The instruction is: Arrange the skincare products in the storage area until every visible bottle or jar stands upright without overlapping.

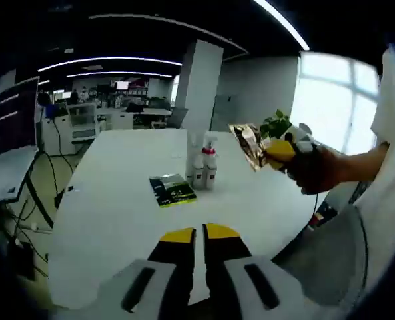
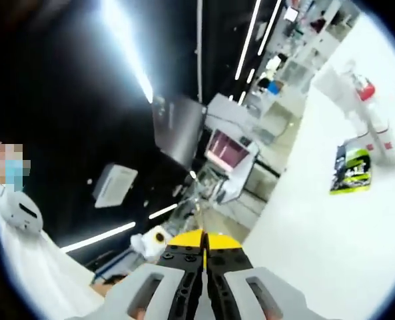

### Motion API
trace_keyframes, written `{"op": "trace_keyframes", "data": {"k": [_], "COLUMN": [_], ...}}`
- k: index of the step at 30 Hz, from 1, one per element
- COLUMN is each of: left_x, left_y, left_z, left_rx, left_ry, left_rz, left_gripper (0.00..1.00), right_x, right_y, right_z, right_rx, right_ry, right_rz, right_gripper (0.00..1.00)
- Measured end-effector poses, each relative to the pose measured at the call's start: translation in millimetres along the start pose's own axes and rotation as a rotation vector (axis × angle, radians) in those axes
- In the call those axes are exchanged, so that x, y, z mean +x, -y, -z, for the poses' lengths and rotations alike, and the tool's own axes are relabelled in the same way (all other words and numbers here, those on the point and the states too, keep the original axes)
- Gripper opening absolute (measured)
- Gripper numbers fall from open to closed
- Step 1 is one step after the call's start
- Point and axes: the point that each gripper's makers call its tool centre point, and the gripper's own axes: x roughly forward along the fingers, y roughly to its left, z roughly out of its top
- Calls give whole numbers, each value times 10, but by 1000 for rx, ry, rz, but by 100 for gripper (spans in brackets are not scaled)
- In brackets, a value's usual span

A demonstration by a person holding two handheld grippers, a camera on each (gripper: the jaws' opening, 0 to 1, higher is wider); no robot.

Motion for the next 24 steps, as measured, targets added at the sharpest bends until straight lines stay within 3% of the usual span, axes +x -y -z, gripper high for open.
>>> {"op": "trace_keyframes", "data": {"k": [2, 4, 5, 6, 7, 8, 9, 10, 14, 17, 24], "left_x": [110, 173, 190, 210, 192, 189, 199, 198, 200, 195, 172], "left_y": [-11, -39, -54, -4, 71, 95, 54, 46, 12, -37, -77], "left_z": [298, 499, 555, 626, 681, 650, 501, 505, 809, 800, 853], "left_rx": [176, 375, 415, 410, 370, 322, 268, 258, 315, 289, 273], "left_ry": [-160, -260, -276, -288, -330, -308, -216, -214, -369, -355, -382], "left_rz": [-34, -55, -71, -56, -1, 8, -8, -6, 5, -7, -13], "left_gripper": [0, 0, 0, 0, 0, 0, 0, 0, 0, 0, 0], "right_x": [56, 98, 109, 116, 119, 119, 121, 128, 185, 260, 443], "right_y": [6, 7, 1, -4, 2, 47, 68, 133, 257, 299, 446], "right_z": [-19, -24, -25, -27, -25, -11, 4, 27, 134, 145, 29], "right_rx": [7, 11, 11, 11, 11, 17, 22, 50, 90, 118, 128], "right_ry": [-1, -6, -5, -3, 0, 6, 10, 20, 7, 17, 41], "right_rz": [4, 7, 8, 8, 11, 20, 22, 36, 65, 71, 110], "right_gripper": [0, 0, 0, 0, 0, 0, 0, 0, 0, 0, 0]}}
